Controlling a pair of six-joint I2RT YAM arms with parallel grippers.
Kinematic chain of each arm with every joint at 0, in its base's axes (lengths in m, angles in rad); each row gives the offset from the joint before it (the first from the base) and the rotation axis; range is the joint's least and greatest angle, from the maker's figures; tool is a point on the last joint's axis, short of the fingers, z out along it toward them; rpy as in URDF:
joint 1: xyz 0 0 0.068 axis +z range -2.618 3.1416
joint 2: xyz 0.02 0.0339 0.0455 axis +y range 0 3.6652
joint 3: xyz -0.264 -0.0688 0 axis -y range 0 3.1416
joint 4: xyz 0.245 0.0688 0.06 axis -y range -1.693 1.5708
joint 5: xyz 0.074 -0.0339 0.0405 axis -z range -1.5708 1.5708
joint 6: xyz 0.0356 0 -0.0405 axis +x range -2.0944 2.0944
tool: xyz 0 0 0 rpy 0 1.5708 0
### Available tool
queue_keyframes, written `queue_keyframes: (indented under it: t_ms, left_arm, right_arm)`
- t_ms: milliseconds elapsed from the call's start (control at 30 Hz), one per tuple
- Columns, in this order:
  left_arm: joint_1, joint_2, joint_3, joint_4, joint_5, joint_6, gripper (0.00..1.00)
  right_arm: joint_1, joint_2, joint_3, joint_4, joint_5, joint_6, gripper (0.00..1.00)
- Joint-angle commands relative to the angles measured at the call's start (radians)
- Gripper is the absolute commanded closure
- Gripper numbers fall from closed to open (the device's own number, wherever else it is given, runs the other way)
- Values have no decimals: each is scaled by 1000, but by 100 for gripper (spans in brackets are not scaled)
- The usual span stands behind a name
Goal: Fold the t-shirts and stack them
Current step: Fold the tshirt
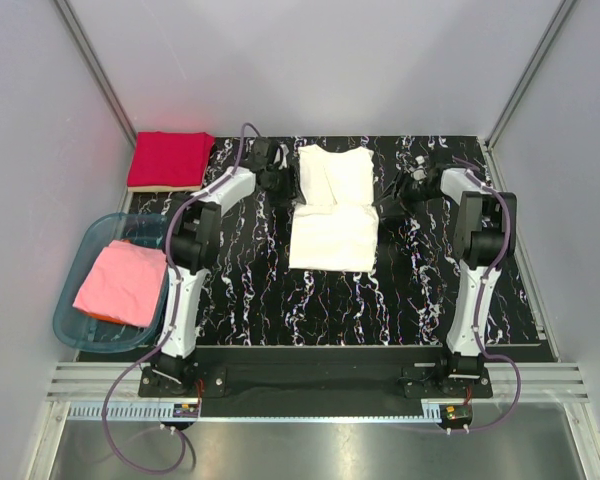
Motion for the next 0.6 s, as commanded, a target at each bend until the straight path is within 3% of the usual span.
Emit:
queue_keyframes:
  t_ms: [0,133,367,567]
  left_arm:
    - [0,28,57,-17,-41,49,47]
    - [0,53,63,-20,-41,47,51]
    - [2,73,76,-20,-43,32,69]
    - [13,82,85,-22,-38,18,86]
  right_arm:
    - [-13,13,52,-35,17,-34,46]
    - [-13,40,67,-41,7,-36,49]
    - [-13,77,109,-40,-6,-33,58]
    - [-11,111,133,-41,-16,-27,59]
